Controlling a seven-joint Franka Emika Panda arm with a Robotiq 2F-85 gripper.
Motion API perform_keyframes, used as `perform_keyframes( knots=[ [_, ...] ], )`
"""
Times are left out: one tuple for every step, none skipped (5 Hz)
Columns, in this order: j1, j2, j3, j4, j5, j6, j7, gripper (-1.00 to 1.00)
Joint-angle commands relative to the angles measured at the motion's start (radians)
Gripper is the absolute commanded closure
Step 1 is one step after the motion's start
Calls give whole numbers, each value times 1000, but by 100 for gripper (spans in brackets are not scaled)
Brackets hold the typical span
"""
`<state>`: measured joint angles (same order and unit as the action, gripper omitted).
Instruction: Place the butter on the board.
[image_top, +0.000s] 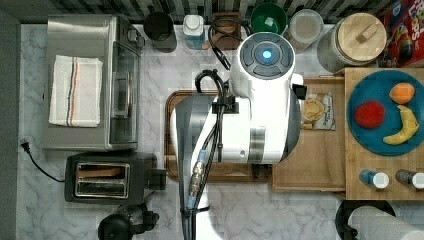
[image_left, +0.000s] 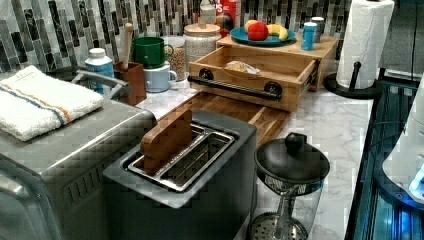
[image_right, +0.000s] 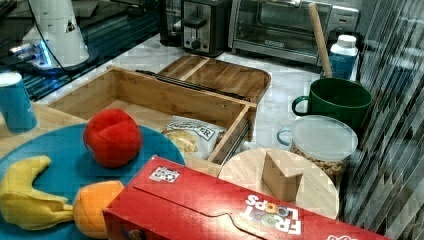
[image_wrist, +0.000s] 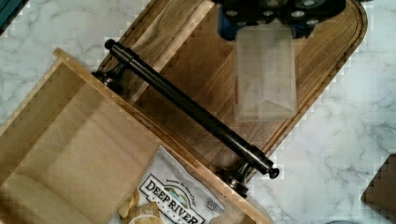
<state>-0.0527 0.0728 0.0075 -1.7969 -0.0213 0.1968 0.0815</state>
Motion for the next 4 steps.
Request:
perform_keyframes(
  knots=[
    [-6,6,14,0,0,0,1,100],
    [13,-88,28,-135,-2,92,74,100],
    [46,-184,59,-271,-15,192,185,100],
    [78,-252,93,-371,-9,246,299,100]
  ],
)
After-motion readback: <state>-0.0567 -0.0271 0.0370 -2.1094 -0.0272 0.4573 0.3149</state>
